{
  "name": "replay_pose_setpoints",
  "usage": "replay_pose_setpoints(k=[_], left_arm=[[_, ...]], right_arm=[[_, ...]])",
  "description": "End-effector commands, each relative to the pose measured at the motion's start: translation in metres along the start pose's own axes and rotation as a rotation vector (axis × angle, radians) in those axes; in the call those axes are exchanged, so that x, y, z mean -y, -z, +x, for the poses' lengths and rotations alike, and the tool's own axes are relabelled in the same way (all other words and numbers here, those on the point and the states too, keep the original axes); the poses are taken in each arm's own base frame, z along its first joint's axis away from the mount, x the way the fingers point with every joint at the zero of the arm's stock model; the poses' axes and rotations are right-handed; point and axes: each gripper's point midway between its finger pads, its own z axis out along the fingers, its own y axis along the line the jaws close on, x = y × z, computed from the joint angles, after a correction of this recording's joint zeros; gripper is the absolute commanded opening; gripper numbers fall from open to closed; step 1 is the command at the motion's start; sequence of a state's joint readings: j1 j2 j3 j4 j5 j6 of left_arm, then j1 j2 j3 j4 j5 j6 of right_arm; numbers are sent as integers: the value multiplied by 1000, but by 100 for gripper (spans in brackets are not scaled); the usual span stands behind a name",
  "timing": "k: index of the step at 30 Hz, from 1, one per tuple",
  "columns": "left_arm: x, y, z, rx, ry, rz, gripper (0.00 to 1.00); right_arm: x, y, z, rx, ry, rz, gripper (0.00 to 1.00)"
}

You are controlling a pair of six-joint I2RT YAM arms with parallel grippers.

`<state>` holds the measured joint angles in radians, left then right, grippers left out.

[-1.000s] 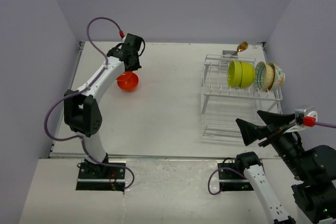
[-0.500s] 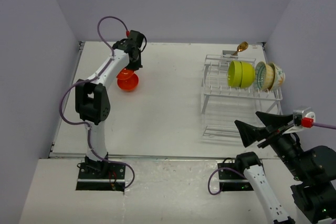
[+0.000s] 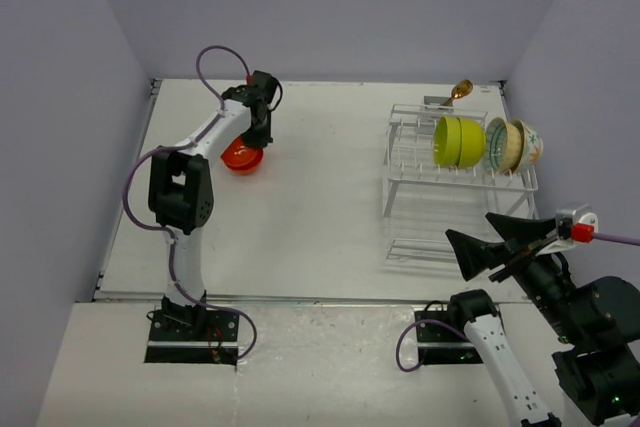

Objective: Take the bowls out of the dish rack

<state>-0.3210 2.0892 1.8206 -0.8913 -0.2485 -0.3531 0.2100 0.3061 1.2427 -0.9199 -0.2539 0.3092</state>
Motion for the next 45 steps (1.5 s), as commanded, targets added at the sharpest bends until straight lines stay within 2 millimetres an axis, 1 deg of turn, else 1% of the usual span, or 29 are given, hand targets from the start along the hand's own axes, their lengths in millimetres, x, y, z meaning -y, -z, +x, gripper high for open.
replay_pose_setpoints(k=[1, 2, 3, 5, 6, 8, 9, 11, 12, 13, 14, 15, 16, 17, 18, 19, 20, 21, 22, 24, 25, 26, 27, 28, 29, 30, 31, 36, 45], left_arm=[[-2, -2, 4, -3, -22, 9, 19], [0, -2, 4, 0, -23, 19, 24], [1, 0, 2, 13, -22, 31, 38], [2, 5, 1, 16, -21, 39, 47], [2, 17, -5, 43, -14, 54, 55], [8, 35, -16, 97, 1, 103, 60], [8, 62, -28, 160, 19, 139, 66], [22, 96, -42, 252, 29, 225, 72], [25, 133, -54, 339, 53, 280, 82], [32, 153, -56, 381, 64, 329, 100], [52, 180, -65, 467, 64, 404, 100], [63, 224, -69, 560, 87, 496, 100], [86, 237, -56, 559, 66, 610, 100], [116, 290, -58, 679, 53, 782, 100], [138, 313, -49, 674, 94, 925, 100], [170, 318, -15, 592, 46, 1092, 100], [182, 364, -24, 715, 59, 1273, 100], [197, 371, -7, 635, 92, 1393, 100], [219, 388, 3, 637, 70, 1487, 100], [243, 397, 9, 601, 52, 1528, 100], [258, 420, 13, 611, 26, 1579, 100], [280, 400, 15, 556, 19, 1564, 100], [287, 416, 12, 556, -1, 1605, 100], [298, 412, 14, 528, -10, 1615, 100], [314, 392, 16, 482, -7, 1602, 100], [319, 395, 13, 468, 1, 1618, 99], [329, 382, 15, 440, 2, 1611, 97], [346, 372, 20, 390, 11, 1634, 91], [360, 373, 19, 368, 22, 1698, 66]], right_arm=[[-5, 1, -6, 25, 22, -30, 99], [-5, 1, -6, 25, 22, -31, 99], [-6, 1, -6, 25, 22, -31, 99], [-6, 1, -7, 26, 22, -32, 99], [-6, 1, -7, 27, 23, -32, 99], [-6, 1, -7, 26, 22, -32, 99], [-6, 1, -7, 28, 23, -34, 99], [-5, -1, -6, 26, 21, -33, 99], [-5, -2, -5, 21, 18, -32, 99], [-5, -3, -6, 23, 19, -31, 99], [-4, -4, -5, 23, 17, -27, 99], [-4, -5, -7, 29, 15, -28, 99], [-1, -6, -6, 30, 11, -14, 99], [1, -6, -8, 41, 8, -5, 99], [3, -6, -10, 54, 7, 7, 99], [7, -4, -15, 79, -3, 39, 99], [8, -2, -19, 101, -9, 52, 99], [8, 1, -24, 124, -23, 60, 99], [10, 6, -28, 146, -28, 76, 99], [9, 12, -33, 169, -35, 87, 99], [10, 14, -34, 174, -40, 96, 99], [15, 16, -34, 177, -44, 125, 99], [17, 19, -36, 189, -51, 143, 99], [20, 21, -37, 197, -56, 160, 99], [23, 22, -38, 205, -57, 177, 99], [24, 25, -39, 214, -59, 187, 99], [24, 26, -38, 214, -58, 187, 99], [29, 32, -39, 215, -43, 222, 99], [27, 32, -36, 202, -27, 208, 99]])
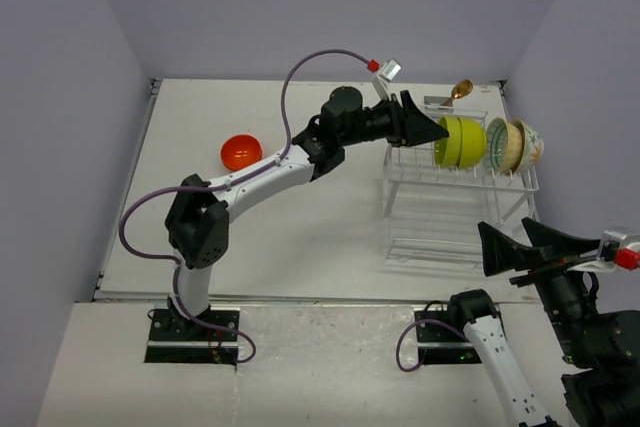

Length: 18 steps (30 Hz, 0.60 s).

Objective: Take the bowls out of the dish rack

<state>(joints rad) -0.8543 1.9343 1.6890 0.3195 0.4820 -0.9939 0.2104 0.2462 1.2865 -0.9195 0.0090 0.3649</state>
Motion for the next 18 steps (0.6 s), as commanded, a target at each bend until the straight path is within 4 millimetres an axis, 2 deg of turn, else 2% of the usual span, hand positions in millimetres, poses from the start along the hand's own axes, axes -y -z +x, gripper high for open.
replay_pose_setpoints(k=[1, 2, 4, 6, 7, 9, 12, 16, 18], left_arm=[[26, -8, -11, 15, -12, 97, 63], [29, -10, -14, 19, -14, 103, 63], [20, -15, -11, 9, -4, 79, 60], [19, -18, -15, 13, -9, 75, 56], [13, -22, -12, 6, -3, 70, 52], [13, -26, -12, -7, 3, 75, 46], [2, -34, -9, -16, 13, 65, 32], [1, -37, -7, -21, 21, 88, 21], [0, -38, -5, -29, 23, 94, 20]], right_arm=[[-2, 4, -6, 18, 15, -10, 99], [-2, 4, -6, 17, 15, -8, 99], [-3, 4, -6, 17, 15, -12, 99], [-3, 5, -7, 19, 16, -13, 99], [-3, 4, -7, 19, 16, -13, 99], [-3, 6, -8, 21, 18, -14, 99], [-3, 8, -8, 28, 21, -13, 99], [-1, 7, -7, 25, 27, -9, 99], [2, 6, -7, 26, 29, 7, 99]])
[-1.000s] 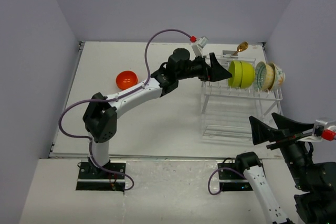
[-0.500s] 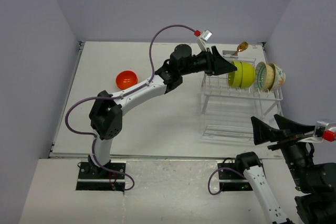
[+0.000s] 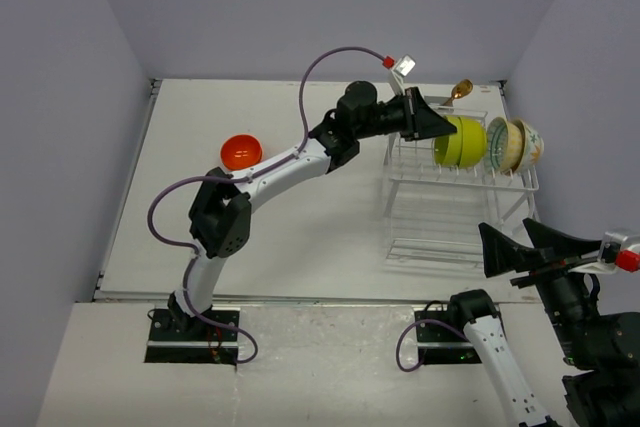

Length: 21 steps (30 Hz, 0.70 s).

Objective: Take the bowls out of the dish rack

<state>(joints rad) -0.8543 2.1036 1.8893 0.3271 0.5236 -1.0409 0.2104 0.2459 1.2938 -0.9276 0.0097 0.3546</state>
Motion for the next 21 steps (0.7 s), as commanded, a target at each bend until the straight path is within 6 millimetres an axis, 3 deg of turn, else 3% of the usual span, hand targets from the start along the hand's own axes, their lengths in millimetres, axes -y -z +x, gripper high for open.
replay_pose_setpoints(k=[1, 5, 8, 14, 21], left_arm=[[8, -5, 1, -14, -3, 40, 17], [7, -4, 1, -13, -5, 39, 13], [10, -3, 0, -6, -8, 52, 0], [28, 8, -5, 39, -25, 118, 0], [17, 9, -8, 48, -19, 49, 0]], right_arm=[[2, 5, -5, 24, 20, 6, 99], [2, 4, -4, 22, 20, 5, 99], [1, 3, -3, 18, 20, -2, 99], [2, 5, -4, 26, 26, 2, 99], [0, 7, -5, 30, 26, -6, 99]])
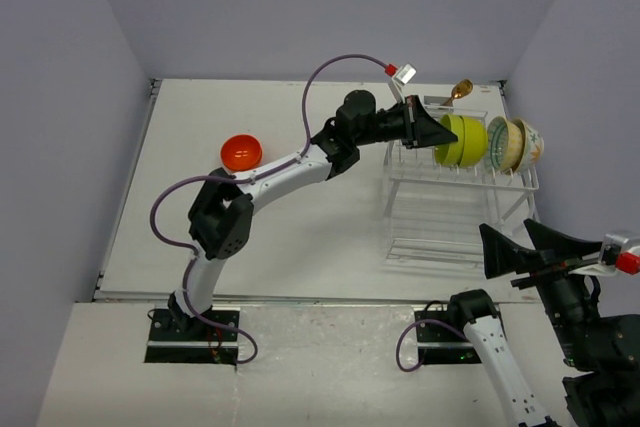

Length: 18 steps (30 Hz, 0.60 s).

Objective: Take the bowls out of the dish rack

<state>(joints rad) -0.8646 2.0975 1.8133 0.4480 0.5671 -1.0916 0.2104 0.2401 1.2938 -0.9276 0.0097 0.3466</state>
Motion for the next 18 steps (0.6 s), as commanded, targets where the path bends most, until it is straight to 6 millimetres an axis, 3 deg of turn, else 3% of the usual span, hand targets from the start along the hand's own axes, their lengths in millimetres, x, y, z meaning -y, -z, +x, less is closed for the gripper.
replay_pose_setpoints(k=[1, 3, 5, 8, 11, 18], left_arm=[[7, 6, -25, 84, -47, -42, 0], [3, 7, -25, 90, -55, -70, 2], [0, 8, -27, 103, -56, -90, 12], [-7, 7, -28, 109, -60, -124, 19], [-11, 7, -31, 117, -75, -158, 15], [-20, 1, -33, 109, -99, -220, 18]], right_arm=[[0, 5, -5, 24, 18, -4, 99], [0, 5, -5, 24, 18, -4, 99], [0, 5, -5, 24, 18, -5, 99], [0, 5, -5, 23, 19, -7, 99], [1, 5, -5, 28, 21, 1, 99], [0, 5, -4, 24, 21, -4, 99]])
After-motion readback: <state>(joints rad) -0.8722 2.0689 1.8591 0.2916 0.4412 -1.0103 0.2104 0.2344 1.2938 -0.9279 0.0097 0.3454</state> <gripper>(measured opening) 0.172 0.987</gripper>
